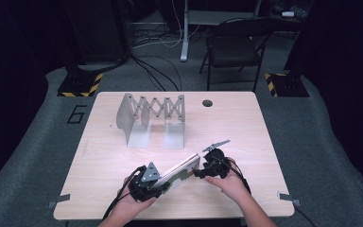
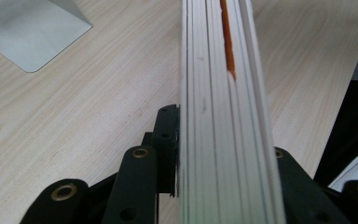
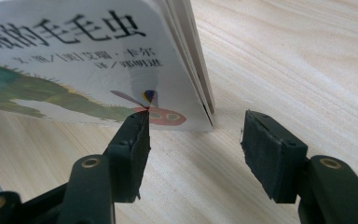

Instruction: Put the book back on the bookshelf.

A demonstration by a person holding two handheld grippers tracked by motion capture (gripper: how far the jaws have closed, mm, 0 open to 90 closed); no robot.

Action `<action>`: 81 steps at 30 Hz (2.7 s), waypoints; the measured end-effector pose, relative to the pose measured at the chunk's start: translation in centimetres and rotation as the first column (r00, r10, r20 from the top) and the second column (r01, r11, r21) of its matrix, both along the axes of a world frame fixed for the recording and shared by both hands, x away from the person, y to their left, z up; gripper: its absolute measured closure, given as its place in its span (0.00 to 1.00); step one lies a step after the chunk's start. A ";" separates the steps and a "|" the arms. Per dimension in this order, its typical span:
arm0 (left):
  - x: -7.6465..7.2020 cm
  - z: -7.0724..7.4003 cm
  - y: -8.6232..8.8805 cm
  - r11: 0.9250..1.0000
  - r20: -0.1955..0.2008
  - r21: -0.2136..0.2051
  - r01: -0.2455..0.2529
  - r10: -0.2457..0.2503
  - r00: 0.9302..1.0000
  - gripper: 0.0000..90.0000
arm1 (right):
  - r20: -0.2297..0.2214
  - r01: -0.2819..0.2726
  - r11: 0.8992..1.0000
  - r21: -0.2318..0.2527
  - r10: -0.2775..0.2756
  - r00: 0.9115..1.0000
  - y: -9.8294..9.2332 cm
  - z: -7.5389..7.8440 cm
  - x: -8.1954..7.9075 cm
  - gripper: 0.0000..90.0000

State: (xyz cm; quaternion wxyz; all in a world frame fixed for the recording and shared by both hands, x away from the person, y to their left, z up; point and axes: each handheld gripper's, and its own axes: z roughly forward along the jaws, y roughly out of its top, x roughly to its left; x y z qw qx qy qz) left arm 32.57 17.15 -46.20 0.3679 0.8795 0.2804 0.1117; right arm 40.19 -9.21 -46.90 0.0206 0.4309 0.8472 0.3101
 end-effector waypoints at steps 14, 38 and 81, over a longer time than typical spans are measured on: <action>1.0 0.5 -0.3 1.000 -0.040 -0.007 -0.009 0.009 0.999 0.78 | -0.002 0.001 1.000 0.001 -0.001 1.000 0.2 -0.1 0.1 0.46; 2.5 2.1 -2.0 1.000 -0.069 0.024 -0.002 0.004 0.998 0.80 | -0.004 -0.005 1.000 0.002 0.005 1.000 0.3 -0.4 0.2 0.46; 4.2 6.4 0.0 0.999 -0.014 0.033 -0.030 0.031 0.999 0.85 | 0.009 0.020 0.999 0.025 -0.021 1.000 -0.8 0.1 0.4 0.46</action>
